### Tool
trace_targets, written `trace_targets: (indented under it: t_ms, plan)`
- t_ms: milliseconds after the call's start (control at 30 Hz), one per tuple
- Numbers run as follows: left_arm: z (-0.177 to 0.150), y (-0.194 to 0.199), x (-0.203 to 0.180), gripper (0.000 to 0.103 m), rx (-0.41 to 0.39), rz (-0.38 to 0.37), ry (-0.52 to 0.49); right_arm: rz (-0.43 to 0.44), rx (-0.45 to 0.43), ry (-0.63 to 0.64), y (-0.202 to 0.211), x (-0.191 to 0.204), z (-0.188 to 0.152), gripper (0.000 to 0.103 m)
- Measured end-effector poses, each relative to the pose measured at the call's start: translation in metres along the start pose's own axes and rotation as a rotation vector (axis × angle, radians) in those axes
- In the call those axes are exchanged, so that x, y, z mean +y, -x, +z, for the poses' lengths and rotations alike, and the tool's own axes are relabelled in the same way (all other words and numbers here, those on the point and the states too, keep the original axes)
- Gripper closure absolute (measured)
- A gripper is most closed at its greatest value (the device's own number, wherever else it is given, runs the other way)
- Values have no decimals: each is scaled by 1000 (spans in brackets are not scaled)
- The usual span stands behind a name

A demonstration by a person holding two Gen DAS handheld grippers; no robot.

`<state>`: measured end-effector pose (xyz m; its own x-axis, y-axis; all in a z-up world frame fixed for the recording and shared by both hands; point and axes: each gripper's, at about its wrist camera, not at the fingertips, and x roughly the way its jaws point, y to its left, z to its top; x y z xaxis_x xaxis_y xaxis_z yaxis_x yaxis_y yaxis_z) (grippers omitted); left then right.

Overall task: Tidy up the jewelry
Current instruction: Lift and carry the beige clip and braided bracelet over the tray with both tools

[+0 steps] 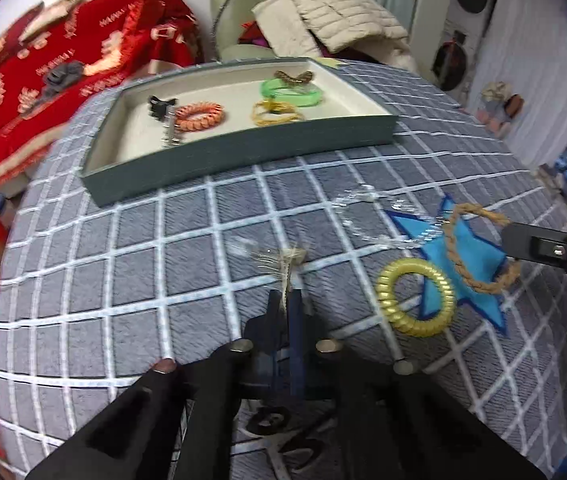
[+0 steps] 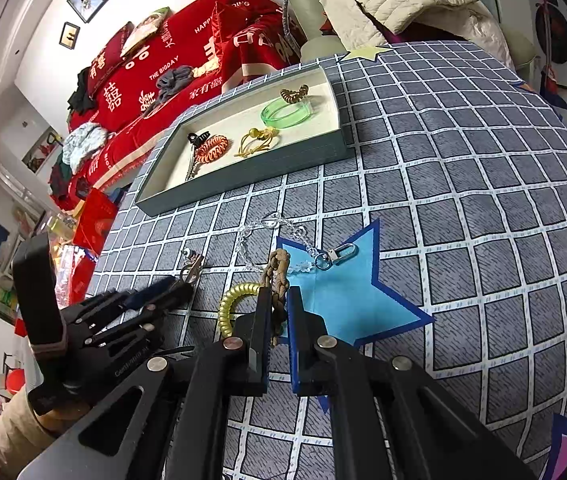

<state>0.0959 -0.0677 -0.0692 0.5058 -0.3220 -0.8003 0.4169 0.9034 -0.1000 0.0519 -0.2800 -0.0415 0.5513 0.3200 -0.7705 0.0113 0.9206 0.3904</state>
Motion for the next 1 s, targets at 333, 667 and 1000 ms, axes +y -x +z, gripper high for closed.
trace_targets:
  t_ms: [333, 667, 1000]
  plan:
    - [3, 24, 7, 79, -43, -49, 26, 4, -16, 2, 5, 3, 11, 95]
    - [37, 45, 29, 79, -112, -47, 49, 16, -48, 47, 5, 23, 49, 95]
    - [106, 40, 71, 79, -167, -7, 76, 26, -67, 75, -17, 43, 114, 95]
